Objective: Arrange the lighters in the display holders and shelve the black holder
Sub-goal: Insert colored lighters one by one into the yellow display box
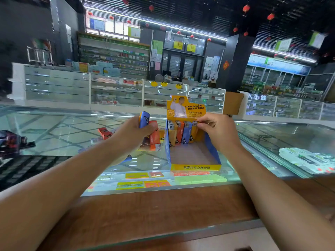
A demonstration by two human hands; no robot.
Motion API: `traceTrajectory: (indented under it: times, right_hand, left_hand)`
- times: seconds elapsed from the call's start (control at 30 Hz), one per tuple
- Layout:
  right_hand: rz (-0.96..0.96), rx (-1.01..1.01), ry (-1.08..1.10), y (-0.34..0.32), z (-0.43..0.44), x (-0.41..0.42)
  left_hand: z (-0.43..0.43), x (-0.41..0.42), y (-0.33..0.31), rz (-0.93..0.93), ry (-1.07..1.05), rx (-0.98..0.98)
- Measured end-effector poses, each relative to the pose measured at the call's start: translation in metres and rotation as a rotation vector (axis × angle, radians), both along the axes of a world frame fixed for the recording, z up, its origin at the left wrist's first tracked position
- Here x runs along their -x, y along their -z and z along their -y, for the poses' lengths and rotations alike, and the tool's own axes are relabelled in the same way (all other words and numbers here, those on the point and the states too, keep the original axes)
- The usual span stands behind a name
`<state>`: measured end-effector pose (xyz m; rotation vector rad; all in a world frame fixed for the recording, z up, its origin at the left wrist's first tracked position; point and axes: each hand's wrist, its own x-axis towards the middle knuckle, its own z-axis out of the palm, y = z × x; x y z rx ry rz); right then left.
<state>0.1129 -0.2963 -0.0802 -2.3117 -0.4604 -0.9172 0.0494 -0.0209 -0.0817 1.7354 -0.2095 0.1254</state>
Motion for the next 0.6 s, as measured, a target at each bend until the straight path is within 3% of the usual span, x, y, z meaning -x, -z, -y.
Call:
traceTrajectory:
  times: [0.1, 0.2, 0.27, 0.33, 0.47, 0.6]
  right_hand:
    - [0.028, 0.166, 0.108, 0.001, 0.000, -0.002]
    - [0.108, 0.304, 0.230, -0.001, -0.009, 0.003]
    - [0.252, 0.286, 0.196, -0.007, -0.019, 0.017]
    - [0.345, 0.244, 0.027, -0.012, -0.034, 0.034]
    - [0.081, 0.141, -0.301, -0.007, -0.069, 0.058]
    - [-0.047, -0.039, -0.421, -0.004, -0.077, 0.061]
  left_hand:
    - [0.001, 0.002, -0.004, -0.060, -0.052, 0.128]
    - [-0.001, 0.002, -0.007, -0.034, -0.051, 0.101]
    - [-0.003, 0.002, -0.008, -0.019, -0.038, 0.134]
    - [-0.005, 0.003, -0.009, -0.008, -0.041, 0.195]
    - [-0.010, -0.001, -0.008, 0.018, -0.069, 0.251]
    - [-0.013, -0.003, -0.007, 0.048, -0.096, 0.259]
